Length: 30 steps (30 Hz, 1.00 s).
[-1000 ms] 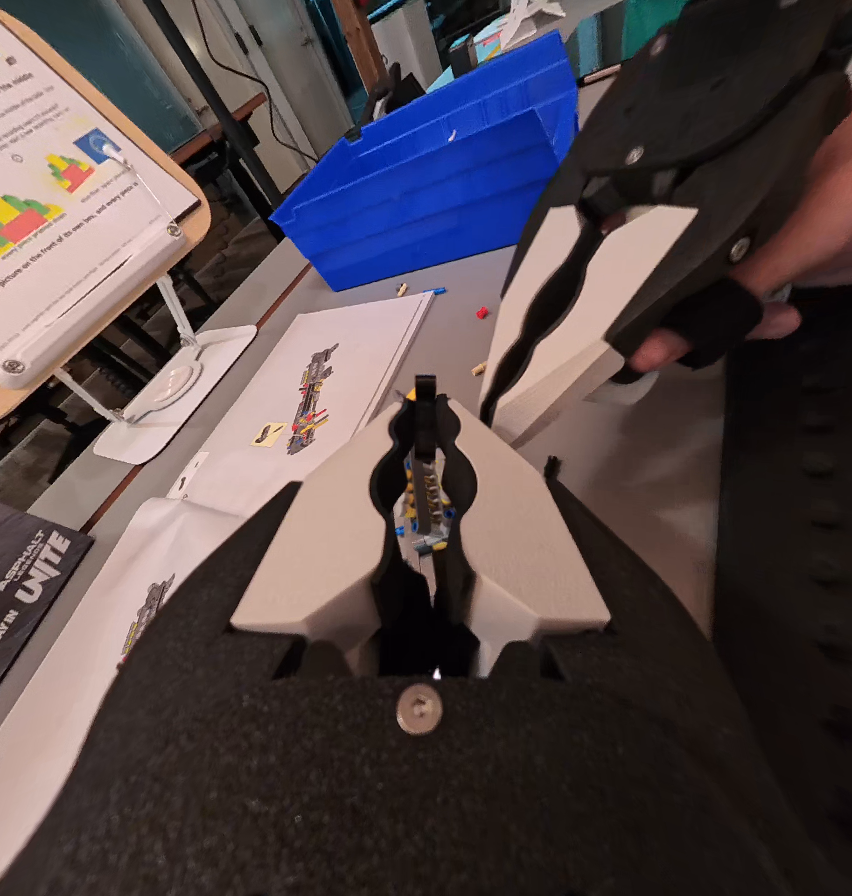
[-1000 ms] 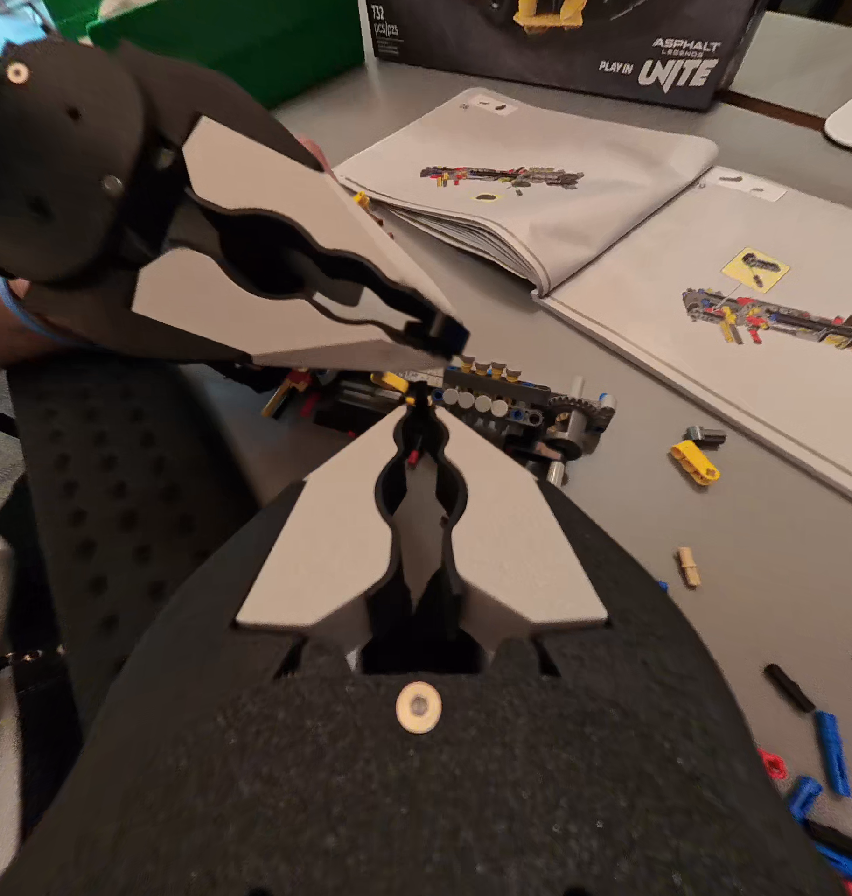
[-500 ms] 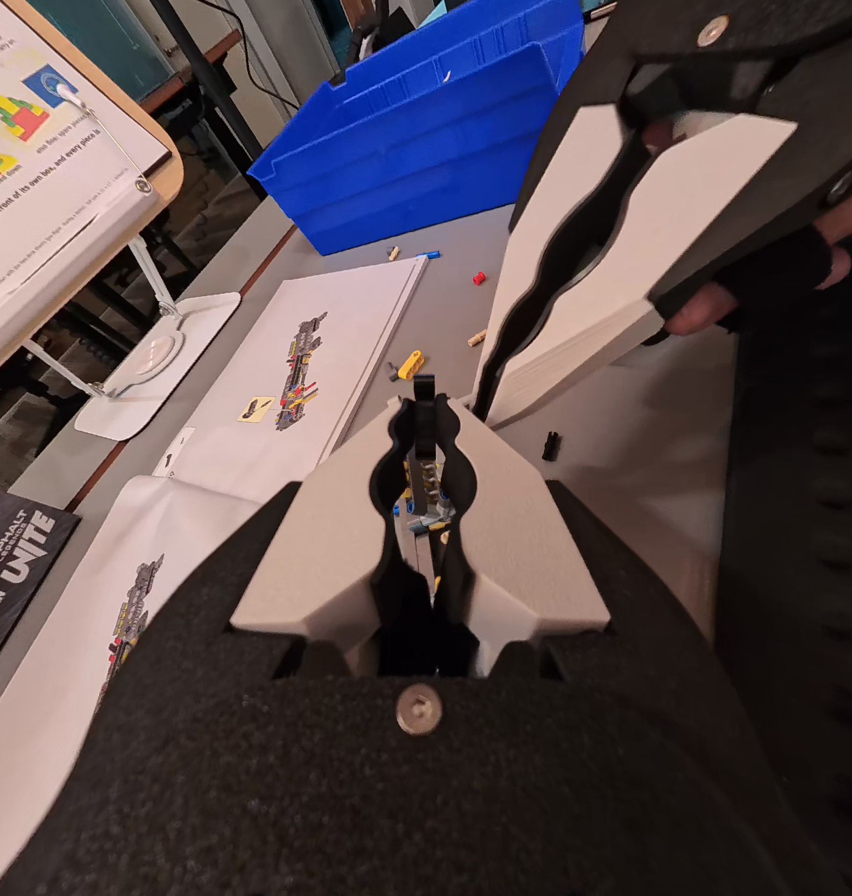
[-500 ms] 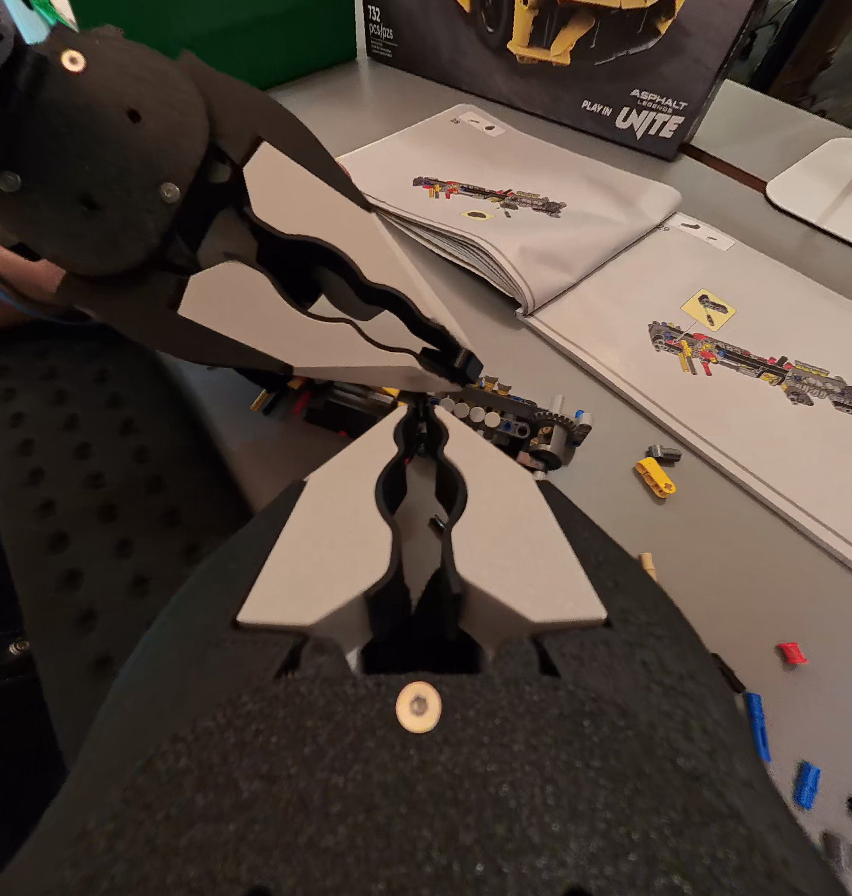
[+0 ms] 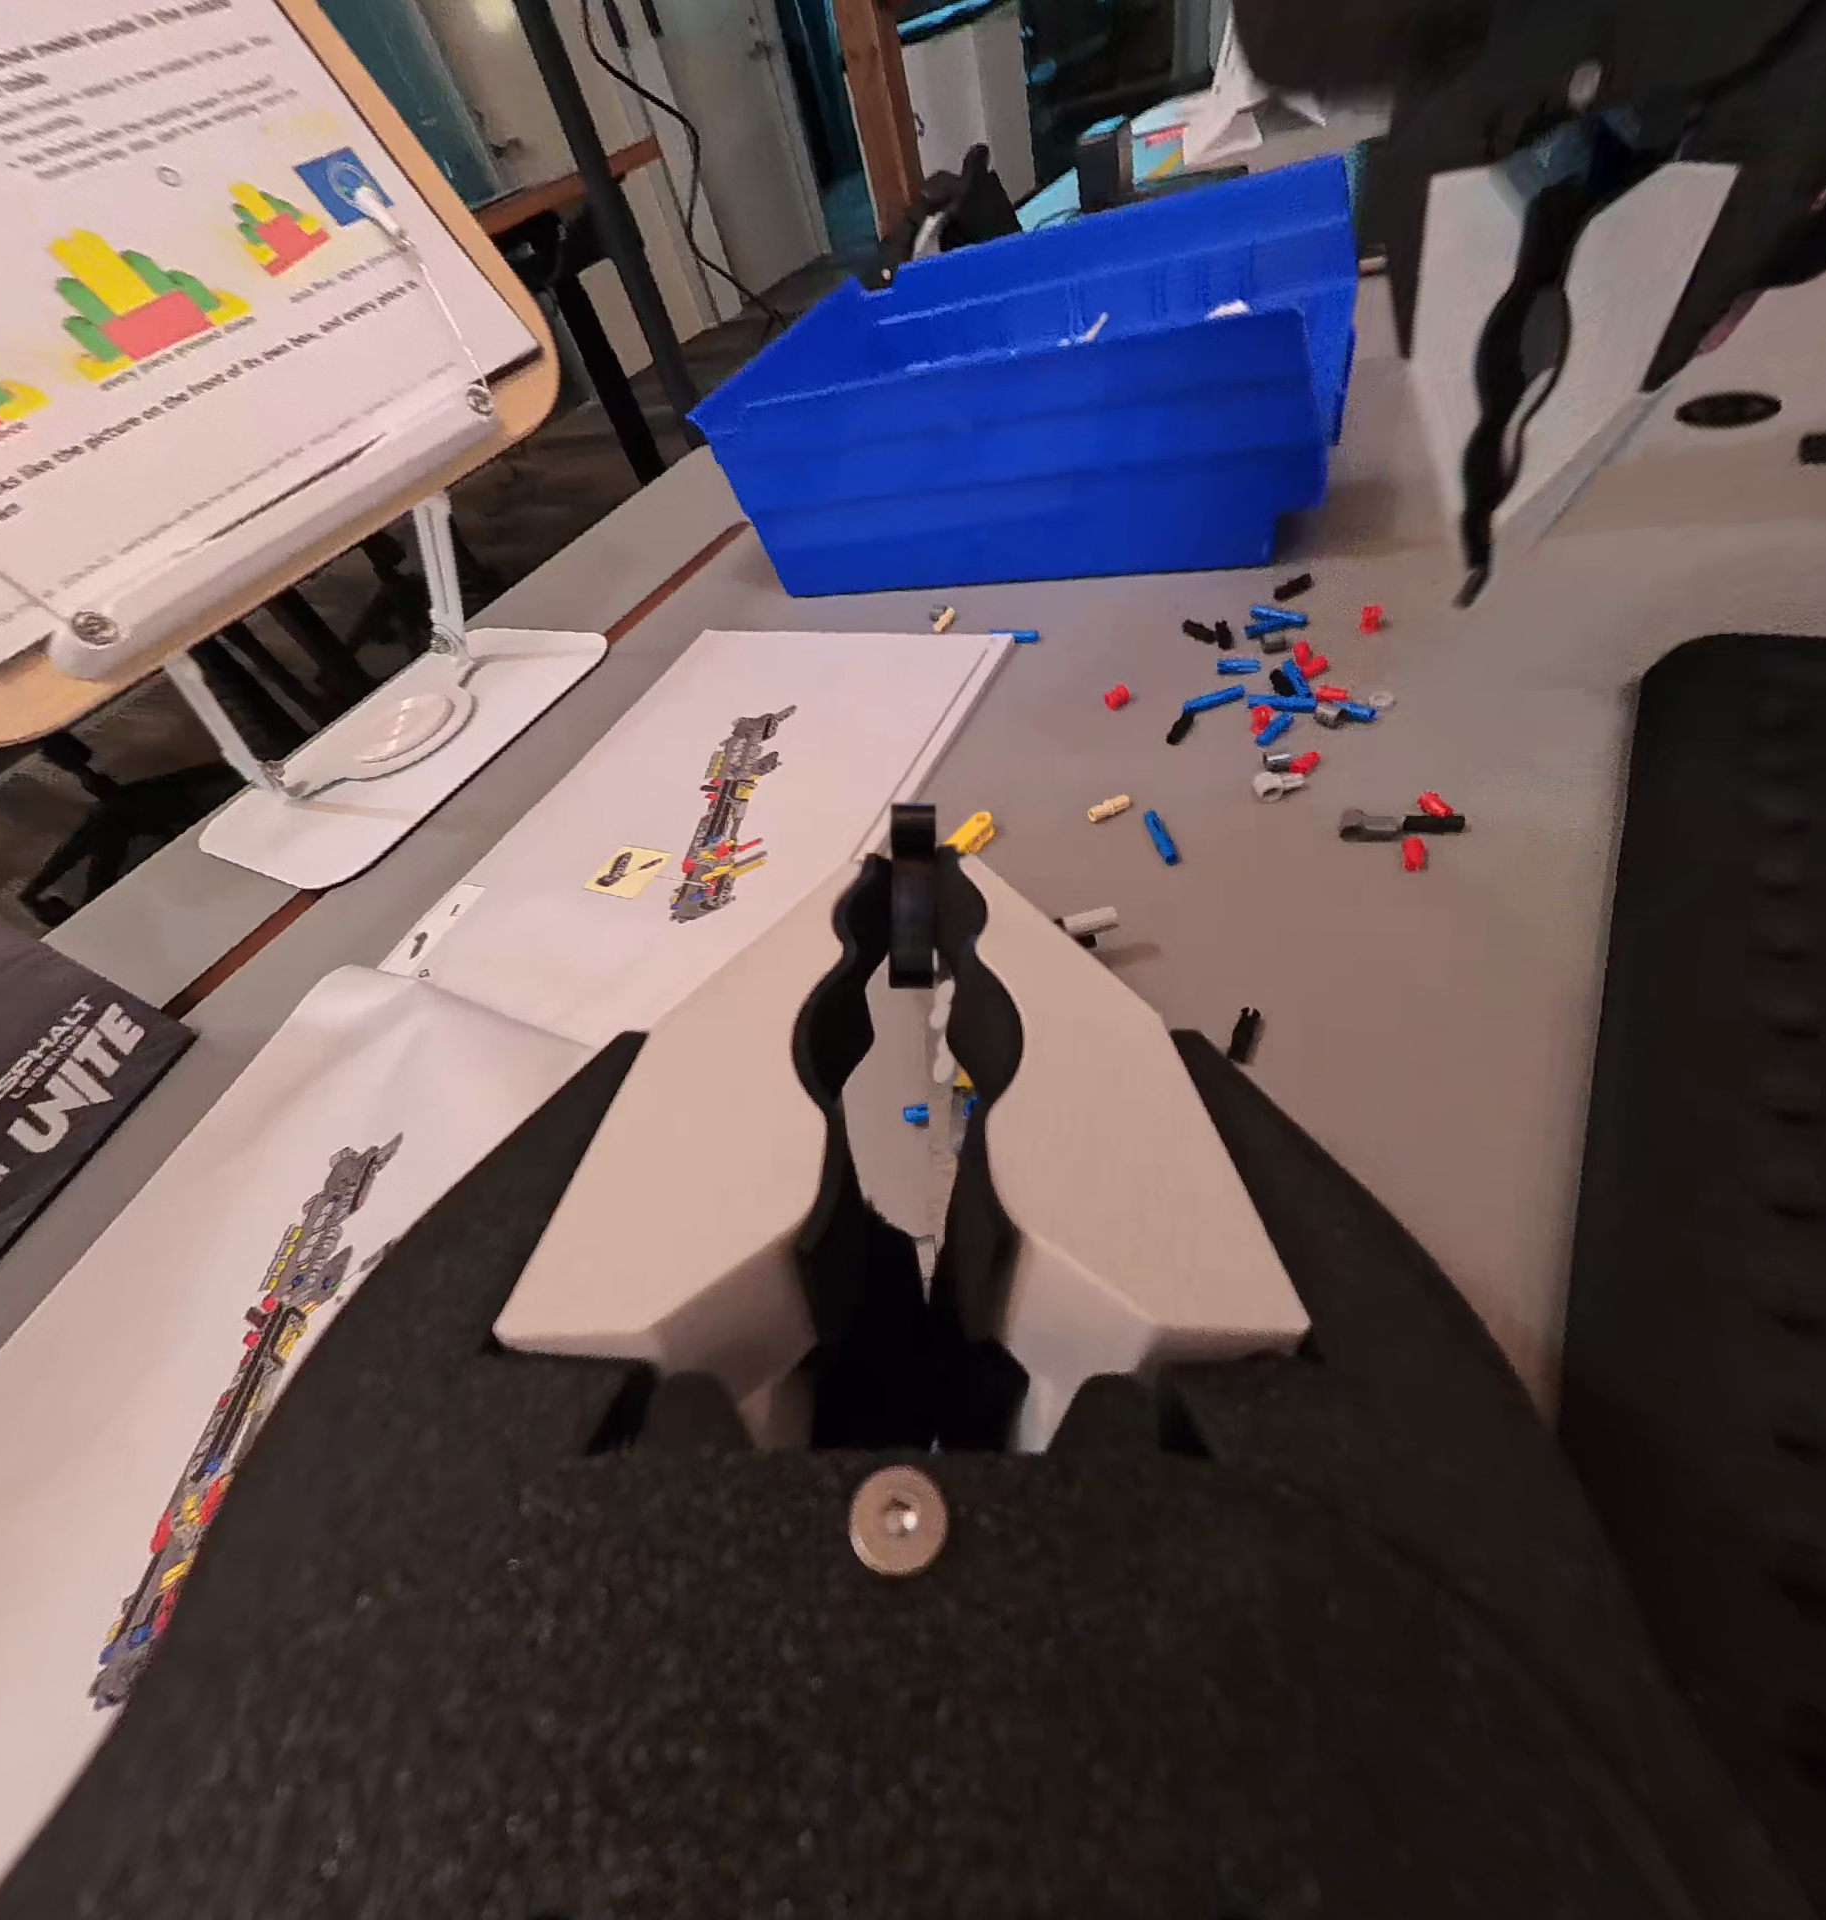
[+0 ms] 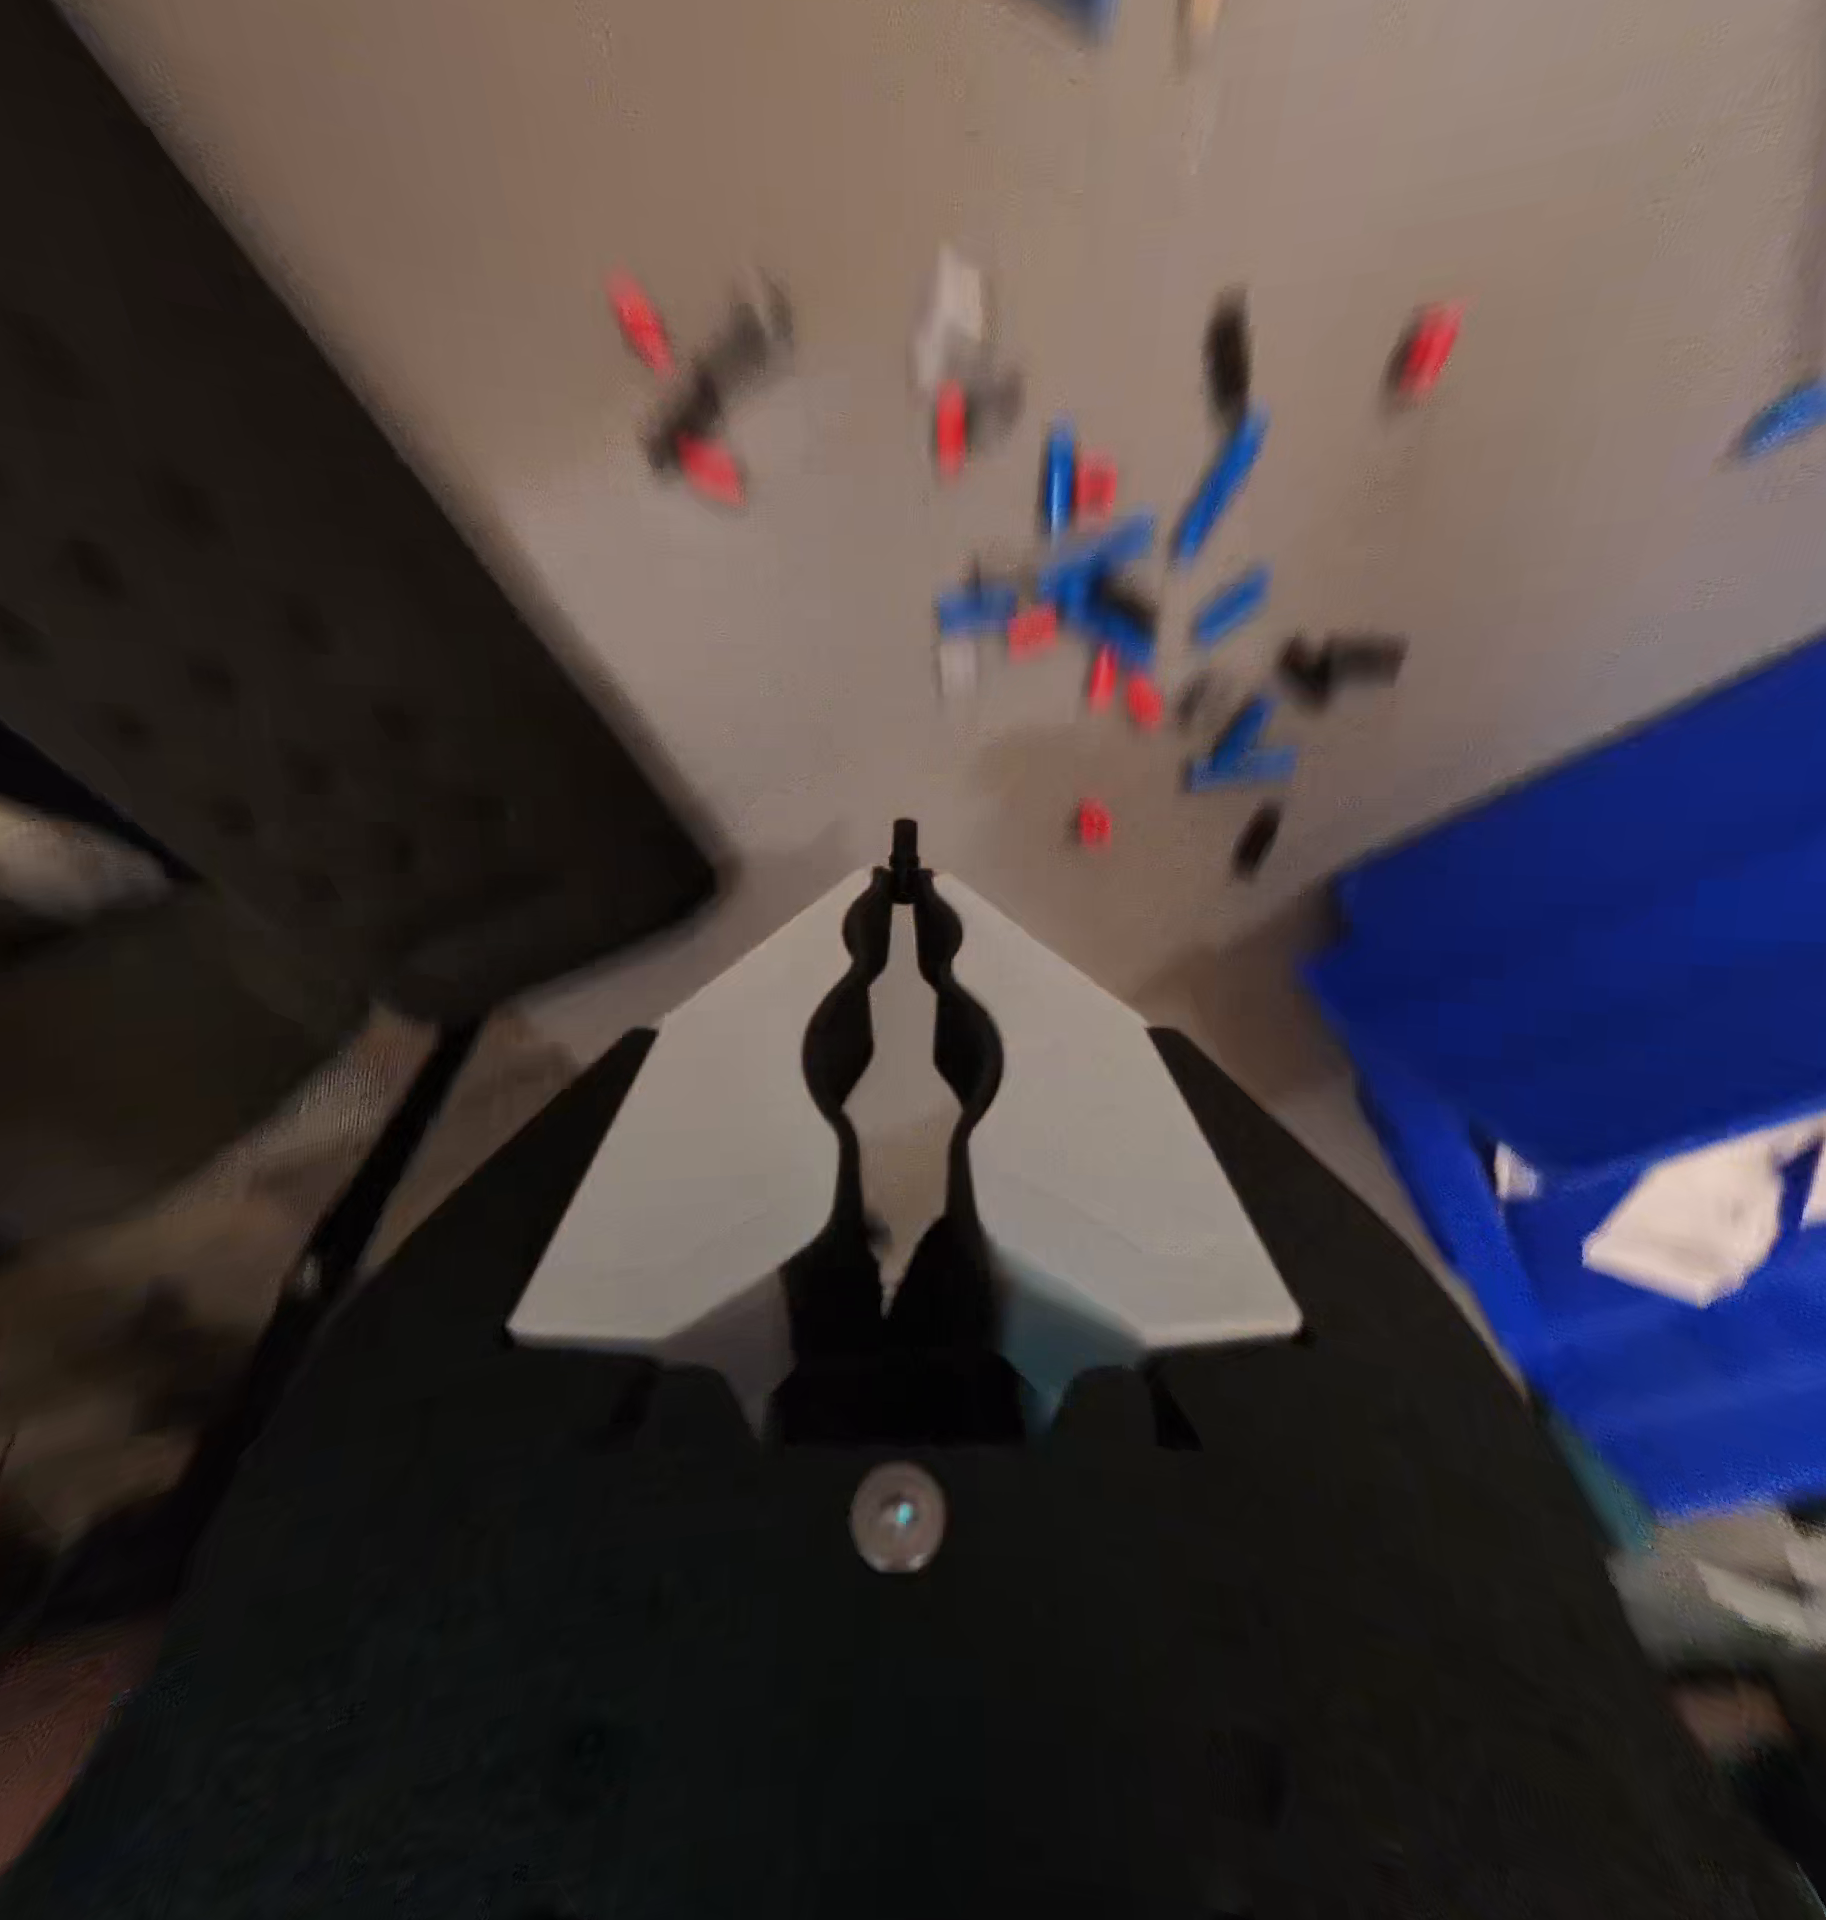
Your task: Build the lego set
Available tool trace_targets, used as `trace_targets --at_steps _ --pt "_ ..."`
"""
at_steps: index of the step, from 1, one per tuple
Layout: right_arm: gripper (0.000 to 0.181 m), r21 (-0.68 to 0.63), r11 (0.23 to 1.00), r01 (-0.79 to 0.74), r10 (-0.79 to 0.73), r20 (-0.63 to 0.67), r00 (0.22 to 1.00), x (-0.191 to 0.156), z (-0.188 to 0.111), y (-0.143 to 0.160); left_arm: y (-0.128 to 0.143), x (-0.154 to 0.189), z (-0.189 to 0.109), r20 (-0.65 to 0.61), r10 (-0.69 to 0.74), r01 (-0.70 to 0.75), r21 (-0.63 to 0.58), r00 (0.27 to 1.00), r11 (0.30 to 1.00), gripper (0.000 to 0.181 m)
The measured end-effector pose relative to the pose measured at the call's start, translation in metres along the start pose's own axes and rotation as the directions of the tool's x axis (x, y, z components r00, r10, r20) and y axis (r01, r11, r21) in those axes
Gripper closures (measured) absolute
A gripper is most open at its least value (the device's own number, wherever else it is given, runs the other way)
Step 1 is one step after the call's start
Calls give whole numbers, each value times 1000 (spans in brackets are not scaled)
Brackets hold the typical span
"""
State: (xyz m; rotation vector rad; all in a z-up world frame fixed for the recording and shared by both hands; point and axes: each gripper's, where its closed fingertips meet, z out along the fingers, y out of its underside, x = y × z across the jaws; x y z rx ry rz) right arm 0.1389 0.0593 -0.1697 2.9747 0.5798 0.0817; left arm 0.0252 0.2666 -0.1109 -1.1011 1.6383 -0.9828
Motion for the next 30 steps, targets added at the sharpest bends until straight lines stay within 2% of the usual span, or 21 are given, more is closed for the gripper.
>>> trace_targets --at_steps 2,6,15,30 --pt "178 -162 987 5 -2 24 1000 5 5 35 -2 -4 -2 15 -2 2 7 1000 1000 174" --pt "178 -336 941 37 -19 58 998 5 20 70 -6 -6 -6 29 3 -4 20 1000 1000 174" --pt "178 -494 868 42 3 90 996 6 37 89 -10 -2 -8 28 30 -31 26 999 999 174" --pt "177 -492 870 35 -2 67 998 15 44 86 -10 4 -7 26 80 -80 18 996 997 174"
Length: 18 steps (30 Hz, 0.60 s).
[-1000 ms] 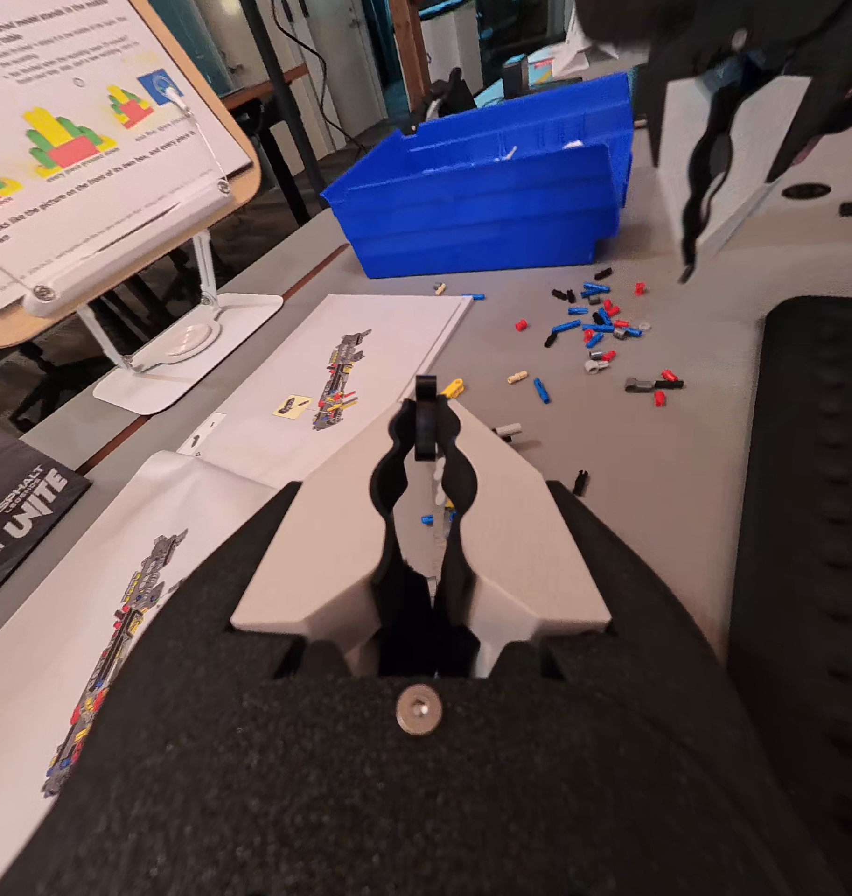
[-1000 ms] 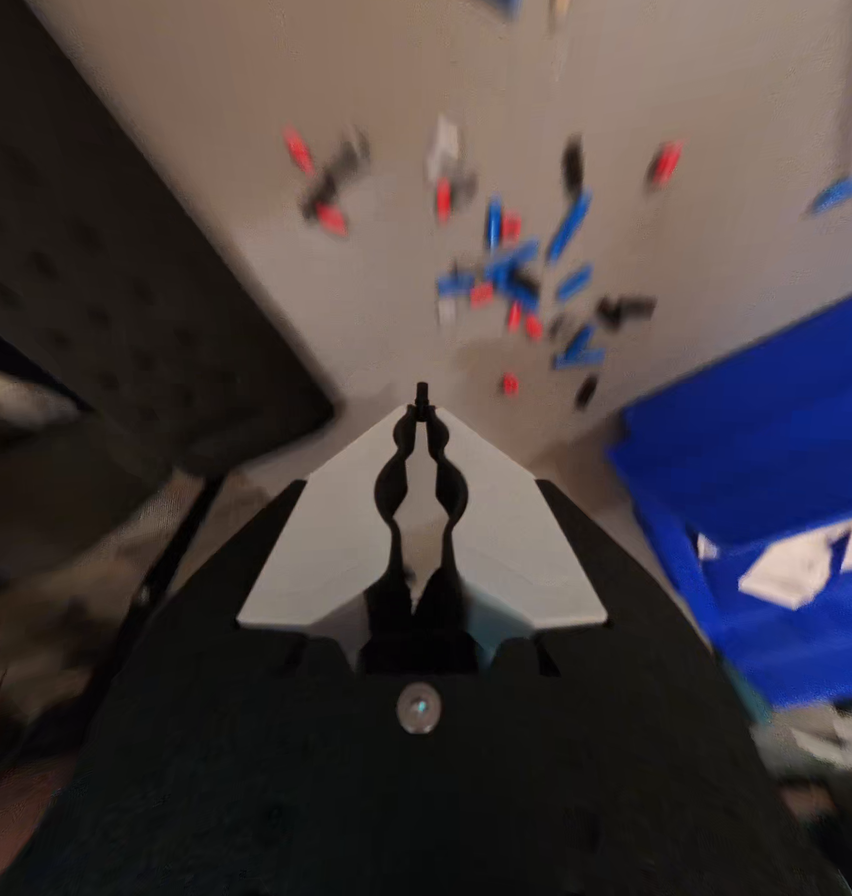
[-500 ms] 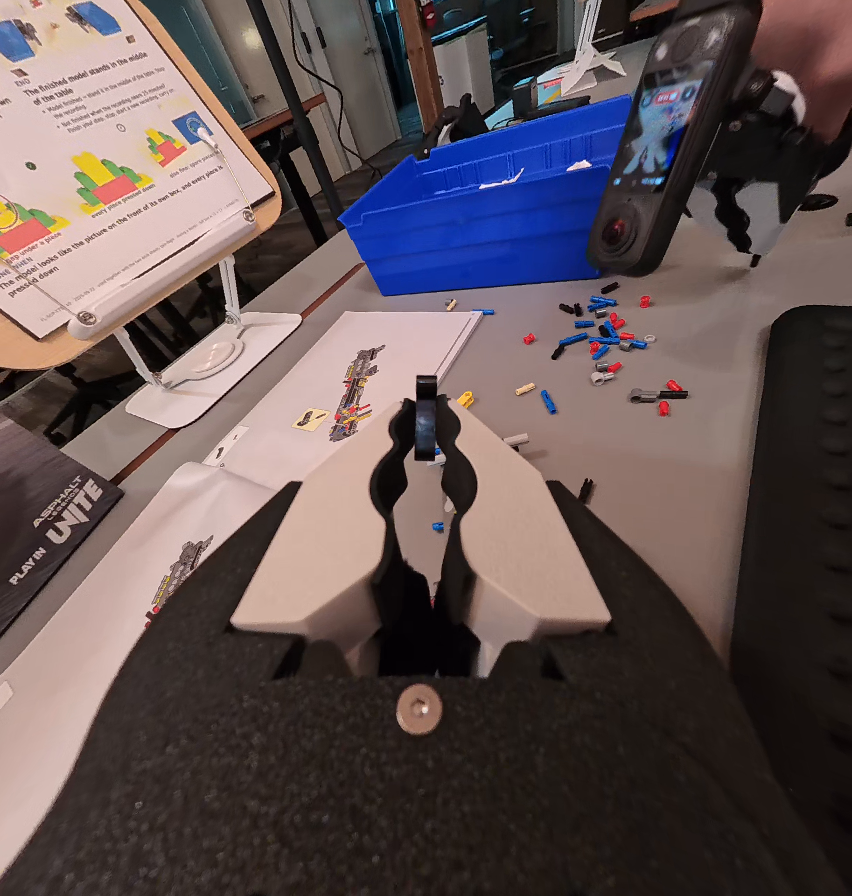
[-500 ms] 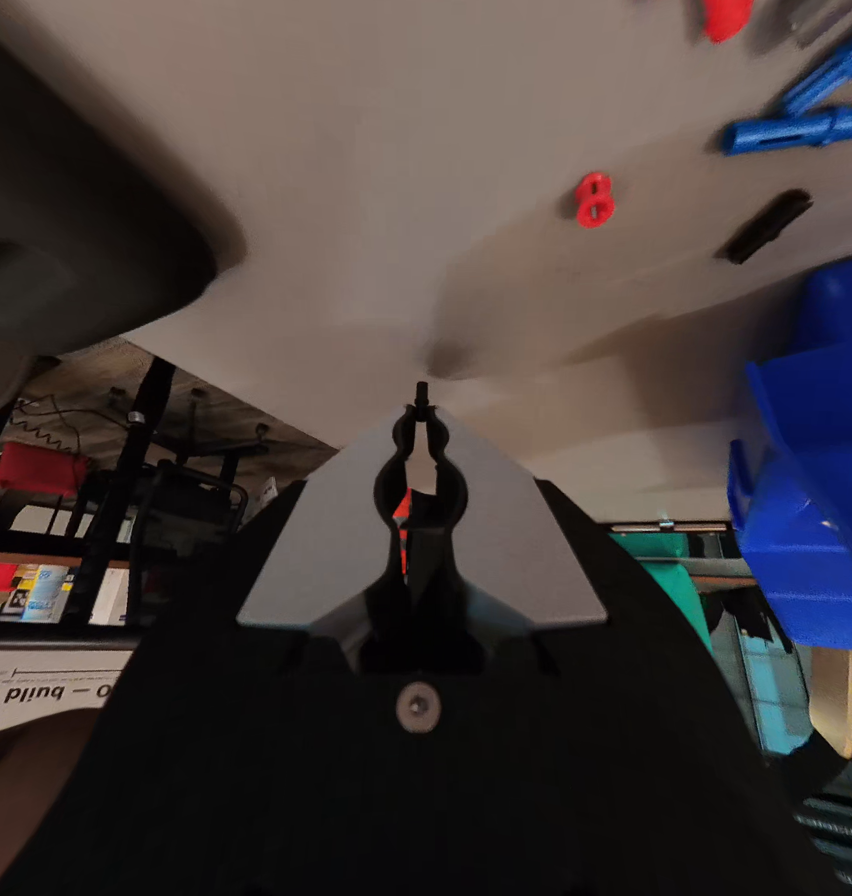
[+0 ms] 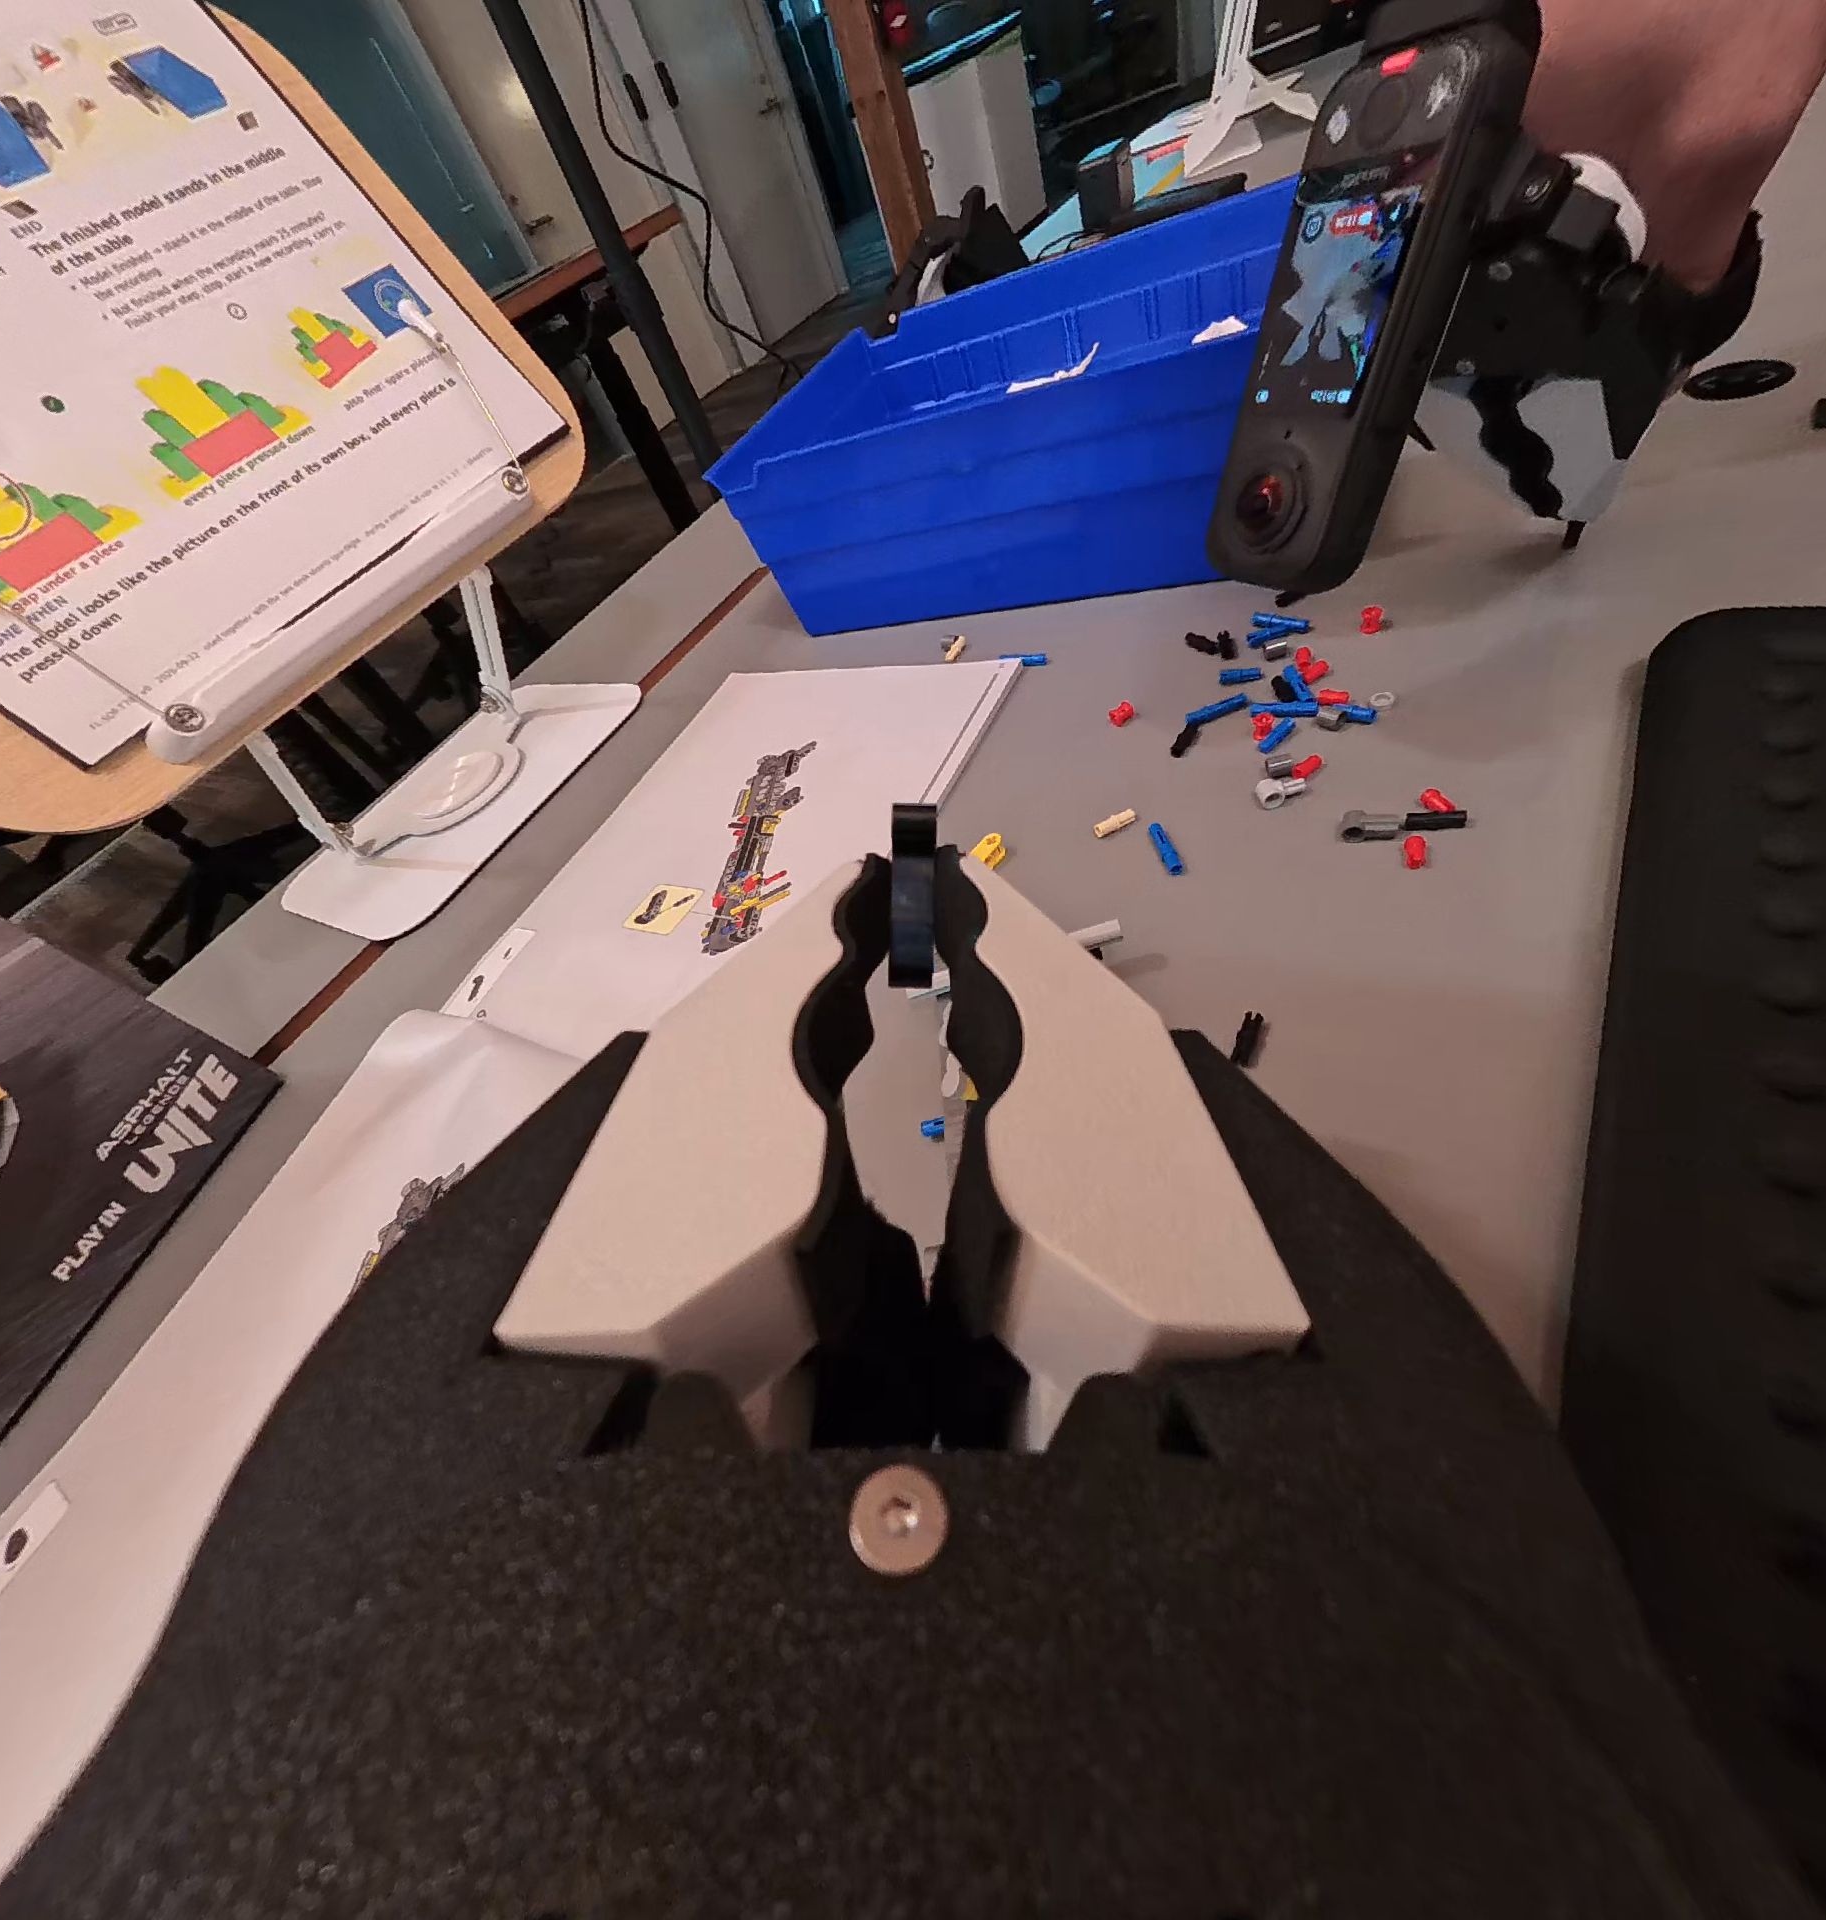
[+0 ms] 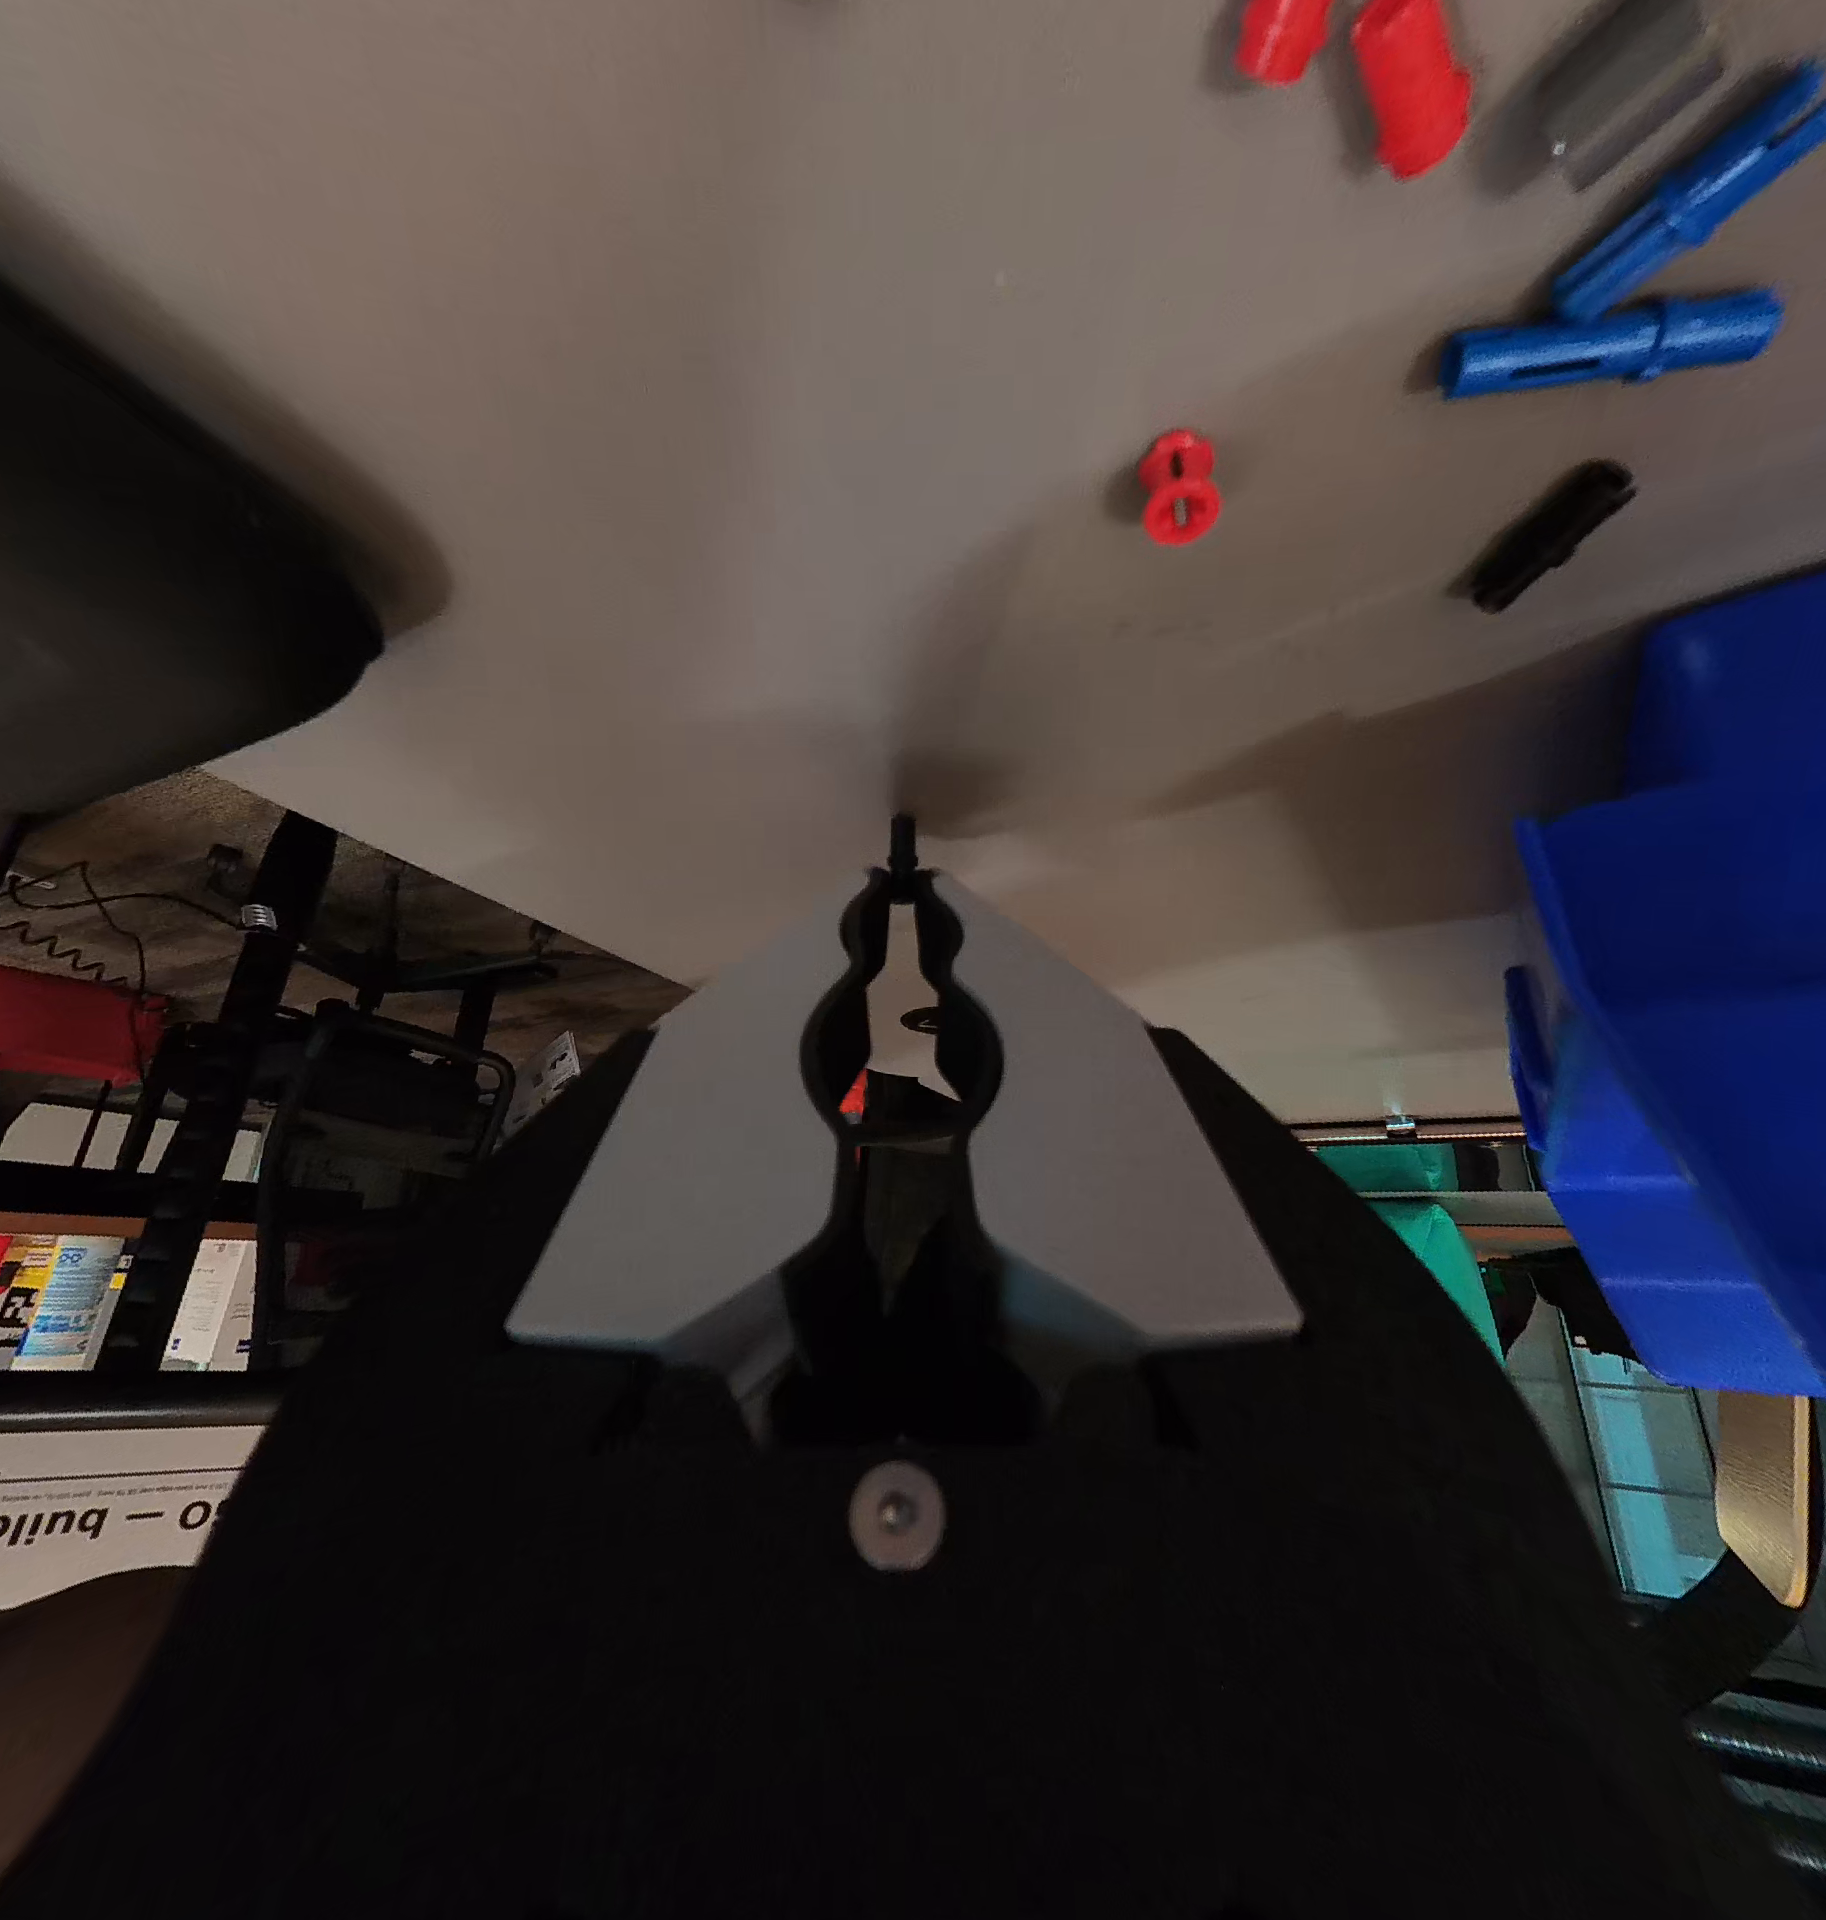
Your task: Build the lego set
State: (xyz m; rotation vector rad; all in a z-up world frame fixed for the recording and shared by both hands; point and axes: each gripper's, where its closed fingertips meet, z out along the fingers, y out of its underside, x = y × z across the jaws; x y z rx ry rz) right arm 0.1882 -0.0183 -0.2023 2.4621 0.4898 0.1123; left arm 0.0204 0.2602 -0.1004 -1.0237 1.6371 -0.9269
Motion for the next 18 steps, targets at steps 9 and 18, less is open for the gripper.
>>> trace_targets --at_steps 9,18 --pt "175 6 1000 9 -9 -6 1000 -1 -1 -3 -1 1 0 2 7 -7 2 1000 1000 174" --pt "177 -84 996 27 -28 0 1000 -1 1 4 0 2 0 1 16 -16 0 1000 1000 174"
